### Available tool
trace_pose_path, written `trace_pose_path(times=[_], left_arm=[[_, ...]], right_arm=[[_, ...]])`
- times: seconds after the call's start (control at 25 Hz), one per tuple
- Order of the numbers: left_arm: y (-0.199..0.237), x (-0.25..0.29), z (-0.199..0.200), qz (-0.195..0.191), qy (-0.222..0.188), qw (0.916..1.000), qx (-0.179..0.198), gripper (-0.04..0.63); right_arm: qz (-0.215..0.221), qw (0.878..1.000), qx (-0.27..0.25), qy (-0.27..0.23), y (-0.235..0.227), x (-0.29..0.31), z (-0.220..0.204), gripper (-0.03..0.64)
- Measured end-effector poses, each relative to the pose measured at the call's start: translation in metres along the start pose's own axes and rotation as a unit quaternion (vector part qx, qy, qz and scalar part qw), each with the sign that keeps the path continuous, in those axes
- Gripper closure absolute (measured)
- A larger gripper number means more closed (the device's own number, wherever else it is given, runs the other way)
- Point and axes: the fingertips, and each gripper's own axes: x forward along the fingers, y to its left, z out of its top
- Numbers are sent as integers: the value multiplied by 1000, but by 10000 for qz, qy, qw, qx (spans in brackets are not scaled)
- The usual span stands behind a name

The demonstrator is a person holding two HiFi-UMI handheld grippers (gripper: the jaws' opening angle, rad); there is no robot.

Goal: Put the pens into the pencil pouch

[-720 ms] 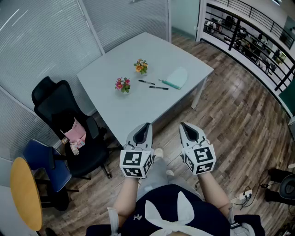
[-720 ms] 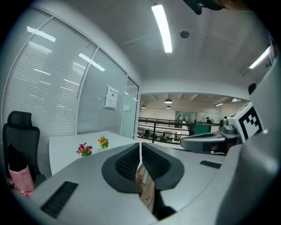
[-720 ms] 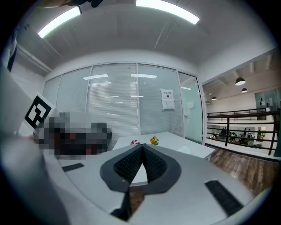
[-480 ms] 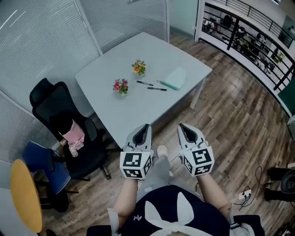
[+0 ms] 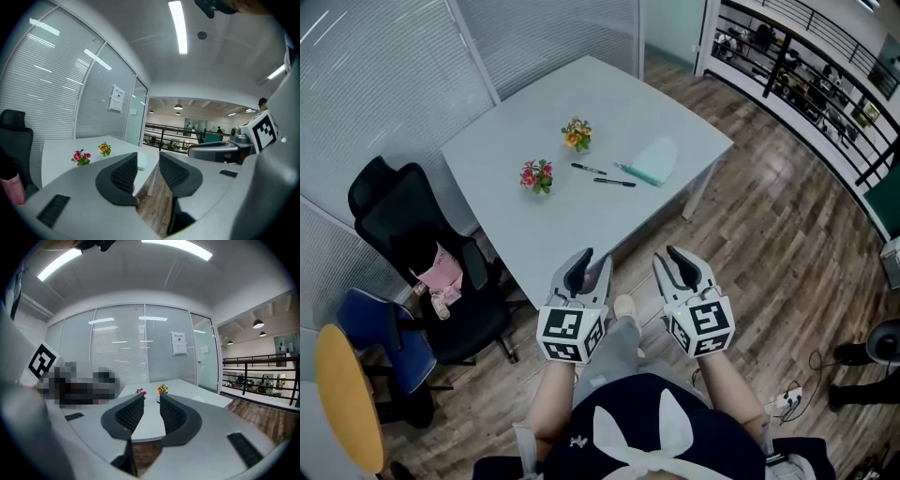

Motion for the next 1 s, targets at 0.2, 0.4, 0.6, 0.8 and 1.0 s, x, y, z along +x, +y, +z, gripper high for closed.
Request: trace_pose_path(times=[0.2, 0.4, 0.6, 0.8, 1.0], left_arm=[[8, 24, -2, -101, 155, 9997, 189, 382], [28, 51, -12, -33, 436, 9983, 396, 379], [46, 83, -11, -14, 554, 9976, 408, 379], [61, 116, -9, -55, 694, 9964, 479, 379], [74, 144, -15, -127, 940, 9940, 538, 379]], right_arm=[[68, 9999, 17, 137, -17, 20, -3, 479], [114, 9995, 40, 305, -36, 45, -9, 471], [183, 9989, -2, 424, -59, 73, -8, 469], [213, 9983, -63, 536, -83, 102, -10, 470], [483, 9960, -67, 749, -96, 127, -17, 469]])
